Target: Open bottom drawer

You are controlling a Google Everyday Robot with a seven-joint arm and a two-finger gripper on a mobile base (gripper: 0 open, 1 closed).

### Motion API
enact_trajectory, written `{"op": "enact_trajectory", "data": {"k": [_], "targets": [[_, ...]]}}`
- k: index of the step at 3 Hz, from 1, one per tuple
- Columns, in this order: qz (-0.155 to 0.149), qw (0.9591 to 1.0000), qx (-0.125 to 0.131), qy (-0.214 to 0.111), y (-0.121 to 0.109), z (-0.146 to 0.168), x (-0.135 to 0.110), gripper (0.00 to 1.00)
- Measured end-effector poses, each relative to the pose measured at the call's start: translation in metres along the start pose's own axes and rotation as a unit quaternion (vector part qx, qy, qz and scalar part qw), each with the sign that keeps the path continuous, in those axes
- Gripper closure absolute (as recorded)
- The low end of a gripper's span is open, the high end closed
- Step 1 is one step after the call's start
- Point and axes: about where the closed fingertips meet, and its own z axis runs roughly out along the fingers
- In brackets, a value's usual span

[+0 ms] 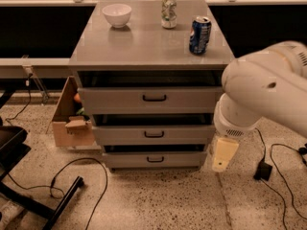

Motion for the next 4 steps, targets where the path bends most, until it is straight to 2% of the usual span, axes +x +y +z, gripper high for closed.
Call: {"op": "enact_trajectory", "data": {"k": [1, 3, 4], "targets": [[-0.002, 0.9996, -0.020, 0.019, 0.005, 0.047, -0.004, 0.00], [-0.004, 0.9993, -0.026, 0.027, 0.009, 0.067, -0.012, 0.00], [-0.015, 0.9989, -0.033, 0.029, 0.011, 0.111, -0.022, 0.00]]}}
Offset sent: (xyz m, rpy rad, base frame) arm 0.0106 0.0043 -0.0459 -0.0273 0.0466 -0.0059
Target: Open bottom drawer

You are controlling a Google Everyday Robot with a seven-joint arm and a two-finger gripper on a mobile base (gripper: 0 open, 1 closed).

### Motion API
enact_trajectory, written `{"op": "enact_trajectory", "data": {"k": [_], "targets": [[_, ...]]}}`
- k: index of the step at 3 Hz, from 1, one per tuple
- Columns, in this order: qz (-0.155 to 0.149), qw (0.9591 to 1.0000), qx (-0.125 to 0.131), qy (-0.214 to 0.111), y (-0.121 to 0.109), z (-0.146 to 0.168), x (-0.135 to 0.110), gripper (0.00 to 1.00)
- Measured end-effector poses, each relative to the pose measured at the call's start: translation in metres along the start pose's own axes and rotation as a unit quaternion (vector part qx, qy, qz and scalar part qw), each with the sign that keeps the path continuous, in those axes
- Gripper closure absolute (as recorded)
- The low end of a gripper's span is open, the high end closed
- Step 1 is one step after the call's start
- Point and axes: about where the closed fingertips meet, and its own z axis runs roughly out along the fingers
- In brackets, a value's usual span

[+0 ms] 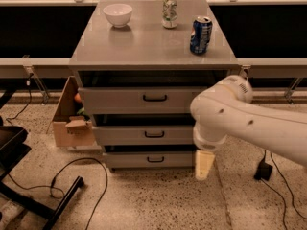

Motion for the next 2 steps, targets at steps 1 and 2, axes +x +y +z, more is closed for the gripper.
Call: {"op": "enact_trajectory", "data": {"k": [1, 2], "targets": [[-0.014, 0.9999, -0.009, 0.000, -0.007, 0.078, -0.018, 0.00], [-0.013, 0.9995, -0.027, -0.001, -0.013, 0.167, -0.025, 0.00]]}}
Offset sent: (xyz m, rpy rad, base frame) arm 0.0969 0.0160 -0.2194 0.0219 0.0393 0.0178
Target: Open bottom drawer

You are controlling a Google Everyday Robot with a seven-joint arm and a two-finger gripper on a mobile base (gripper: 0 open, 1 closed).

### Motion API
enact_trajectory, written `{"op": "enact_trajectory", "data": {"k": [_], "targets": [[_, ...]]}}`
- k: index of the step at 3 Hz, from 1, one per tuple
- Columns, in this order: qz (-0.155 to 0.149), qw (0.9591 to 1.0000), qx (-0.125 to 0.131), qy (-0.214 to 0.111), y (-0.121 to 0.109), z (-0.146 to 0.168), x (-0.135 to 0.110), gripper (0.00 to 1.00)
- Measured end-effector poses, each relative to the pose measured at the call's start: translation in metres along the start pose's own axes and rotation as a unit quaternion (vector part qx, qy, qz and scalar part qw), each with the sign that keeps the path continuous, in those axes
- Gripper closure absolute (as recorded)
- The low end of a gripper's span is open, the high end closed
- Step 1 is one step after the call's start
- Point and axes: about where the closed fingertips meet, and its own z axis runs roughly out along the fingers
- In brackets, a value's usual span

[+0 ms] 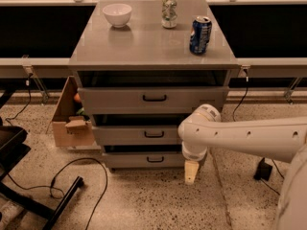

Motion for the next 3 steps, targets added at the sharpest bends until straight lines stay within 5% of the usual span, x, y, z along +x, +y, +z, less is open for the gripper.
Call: {"op": "enact_trajectory", "data": {"k": [1, 3], "targets": [[0.000, 1.0000, 0.000, 0.000, 0.000, 0.000, 0.000, 0.00], [-0.018, 0.9993, -0.026, -0.019, 0.000, 0.084, -0.023, 0.00]]}}
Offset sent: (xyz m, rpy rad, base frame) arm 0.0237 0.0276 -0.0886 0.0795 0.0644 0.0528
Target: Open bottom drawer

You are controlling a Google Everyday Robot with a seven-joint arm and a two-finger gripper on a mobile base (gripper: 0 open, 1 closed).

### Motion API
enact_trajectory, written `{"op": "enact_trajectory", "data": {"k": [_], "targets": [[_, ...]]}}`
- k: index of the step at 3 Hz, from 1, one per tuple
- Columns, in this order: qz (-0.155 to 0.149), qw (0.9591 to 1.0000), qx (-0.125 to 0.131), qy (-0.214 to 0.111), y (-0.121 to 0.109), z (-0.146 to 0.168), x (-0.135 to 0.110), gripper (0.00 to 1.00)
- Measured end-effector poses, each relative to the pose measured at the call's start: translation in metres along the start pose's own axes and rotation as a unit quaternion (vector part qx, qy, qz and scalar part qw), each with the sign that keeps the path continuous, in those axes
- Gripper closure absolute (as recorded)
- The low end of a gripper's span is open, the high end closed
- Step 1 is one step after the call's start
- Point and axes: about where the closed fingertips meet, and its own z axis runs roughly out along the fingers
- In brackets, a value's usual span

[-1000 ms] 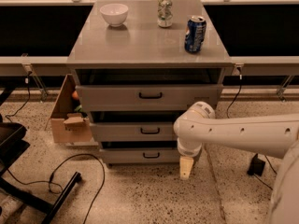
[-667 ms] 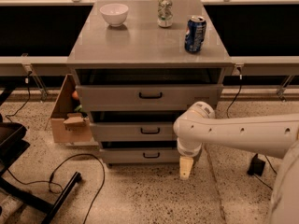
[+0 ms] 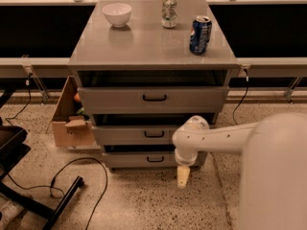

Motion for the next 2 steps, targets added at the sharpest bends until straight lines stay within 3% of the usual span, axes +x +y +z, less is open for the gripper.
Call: {"op": "enact_trajectory", "data": {"k": [2], "targets": [[-0.028, 0.9991, -0.014, 0.026, -0.006, 0.119, -0.006, 0.00]]}}
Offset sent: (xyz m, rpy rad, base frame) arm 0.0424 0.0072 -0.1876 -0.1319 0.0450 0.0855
